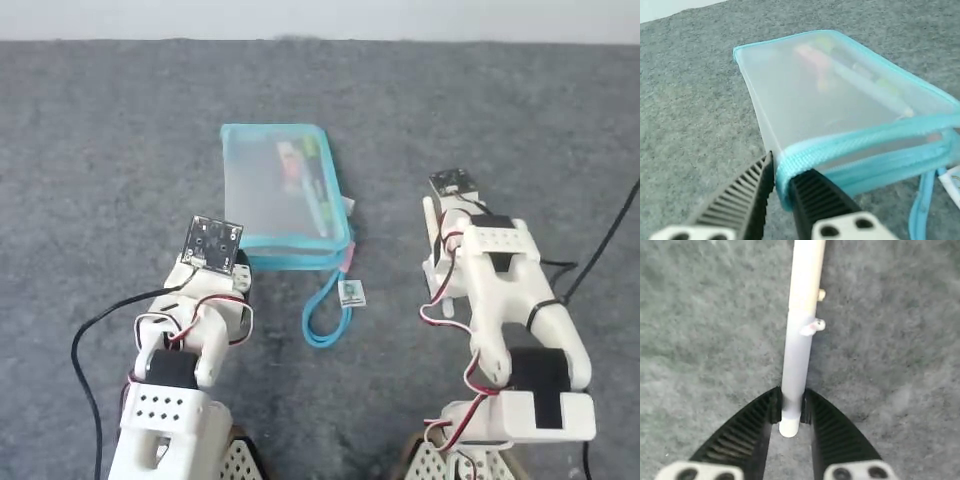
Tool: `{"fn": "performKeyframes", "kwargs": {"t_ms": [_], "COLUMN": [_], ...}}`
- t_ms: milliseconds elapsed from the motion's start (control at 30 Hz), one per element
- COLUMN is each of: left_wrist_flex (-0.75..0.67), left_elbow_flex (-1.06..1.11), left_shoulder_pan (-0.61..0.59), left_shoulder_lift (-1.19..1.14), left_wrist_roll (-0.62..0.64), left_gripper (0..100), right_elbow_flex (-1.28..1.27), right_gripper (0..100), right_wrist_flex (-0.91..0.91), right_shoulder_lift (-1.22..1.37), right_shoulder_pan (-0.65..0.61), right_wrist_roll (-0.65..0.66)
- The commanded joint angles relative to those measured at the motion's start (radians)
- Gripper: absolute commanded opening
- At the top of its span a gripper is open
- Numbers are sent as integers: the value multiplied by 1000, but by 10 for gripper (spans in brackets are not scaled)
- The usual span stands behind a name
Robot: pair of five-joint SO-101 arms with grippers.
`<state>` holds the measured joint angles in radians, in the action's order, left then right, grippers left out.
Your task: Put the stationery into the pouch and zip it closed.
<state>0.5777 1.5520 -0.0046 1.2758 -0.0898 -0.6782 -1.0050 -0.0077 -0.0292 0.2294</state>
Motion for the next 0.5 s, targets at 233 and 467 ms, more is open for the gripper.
{"fn": "performKeyframes", "kwargs": {"t_ms": [233, 467], "left_wrist_flex": [-26, -28], "left_elbow_flex": [-7, -7], "left_shoulder_pan": [-2, -2], "left_shoulder_lift": [18, 18], "left_wrist_roll": [9, 9], "left_gripper": [13, 13], "right_elbow_flex": [9, 14], "right_gripper": [13, 6], "right_wrist_flex": [-4, -137], "right_shoulder_lift": [41, -228], "right_shoulder_pan": [5, 28], "right_wrist_roll": [14, 2]}}
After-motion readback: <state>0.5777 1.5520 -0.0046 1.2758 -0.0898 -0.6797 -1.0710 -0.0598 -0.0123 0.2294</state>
